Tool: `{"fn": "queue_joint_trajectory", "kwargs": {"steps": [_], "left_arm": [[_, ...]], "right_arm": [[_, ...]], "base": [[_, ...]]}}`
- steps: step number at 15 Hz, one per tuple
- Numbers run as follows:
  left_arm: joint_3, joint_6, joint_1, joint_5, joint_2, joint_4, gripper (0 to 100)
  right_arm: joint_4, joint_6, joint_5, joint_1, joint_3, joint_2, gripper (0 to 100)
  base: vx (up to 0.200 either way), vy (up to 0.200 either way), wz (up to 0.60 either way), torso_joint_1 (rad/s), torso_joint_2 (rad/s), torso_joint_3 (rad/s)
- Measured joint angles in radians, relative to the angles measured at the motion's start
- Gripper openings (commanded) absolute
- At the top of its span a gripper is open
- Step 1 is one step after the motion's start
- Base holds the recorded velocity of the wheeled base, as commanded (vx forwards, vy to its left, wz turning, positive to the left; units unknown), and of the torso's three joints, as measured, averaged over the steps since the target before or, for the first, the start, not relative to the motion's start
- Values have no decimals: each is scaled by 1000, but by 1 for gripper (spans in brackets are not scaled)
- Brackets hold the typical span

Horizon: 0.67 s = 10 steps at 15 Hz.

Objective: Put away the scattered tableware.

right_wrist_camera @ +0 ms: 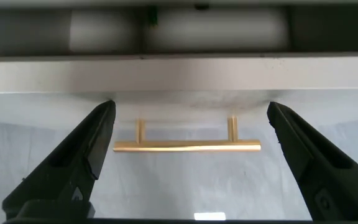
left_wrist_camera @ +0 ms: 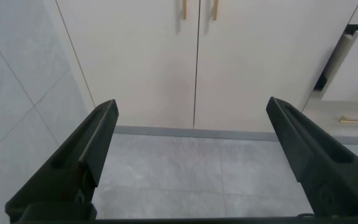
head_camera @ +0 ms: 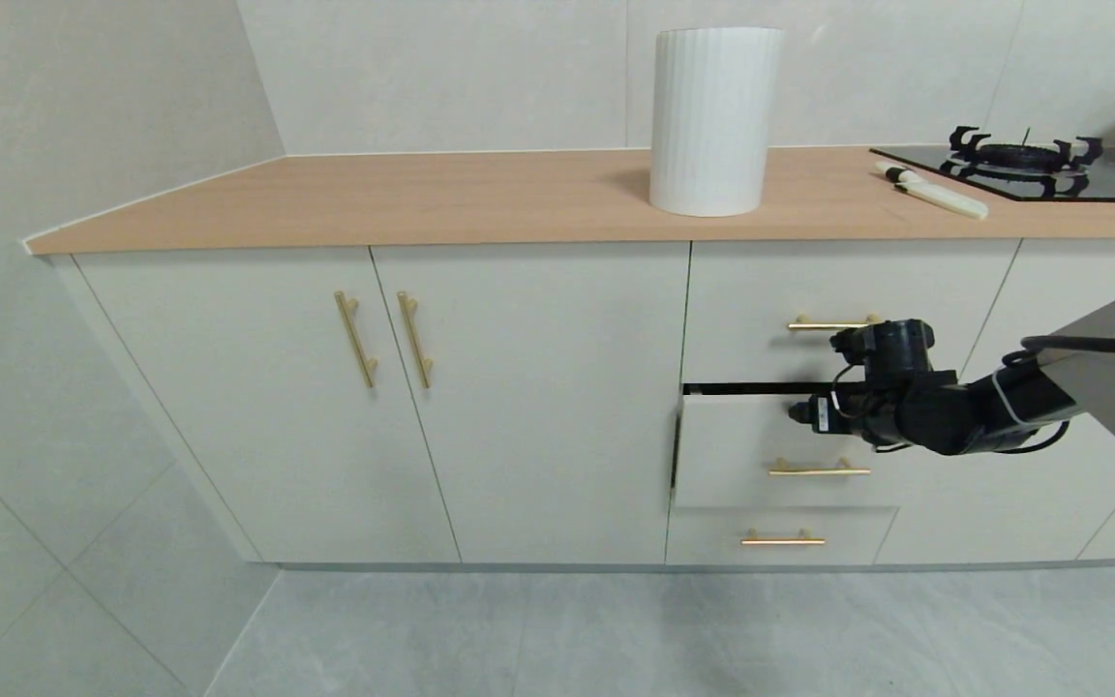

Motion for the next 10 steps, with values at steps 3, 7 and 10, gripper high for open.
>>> {"fn": "queue_joint_trajectory", "kwargs": {"steps": [3,7,10], "left_arm": [[0,0,0,0,0,0,100],[0,0,0,0,0,0,100],[0,0,0,0,0,1,100]], "right_arm": [[-75,2,-29,-8,-3,27,100],[-131,31,-68,-11,-20,51,100],[-140,37,-83,-11,-38,67,100]], "base": [[0,0,0,0,0,0],[0,0,0,0,0,0],[0,0,0,0,0,0]]}}
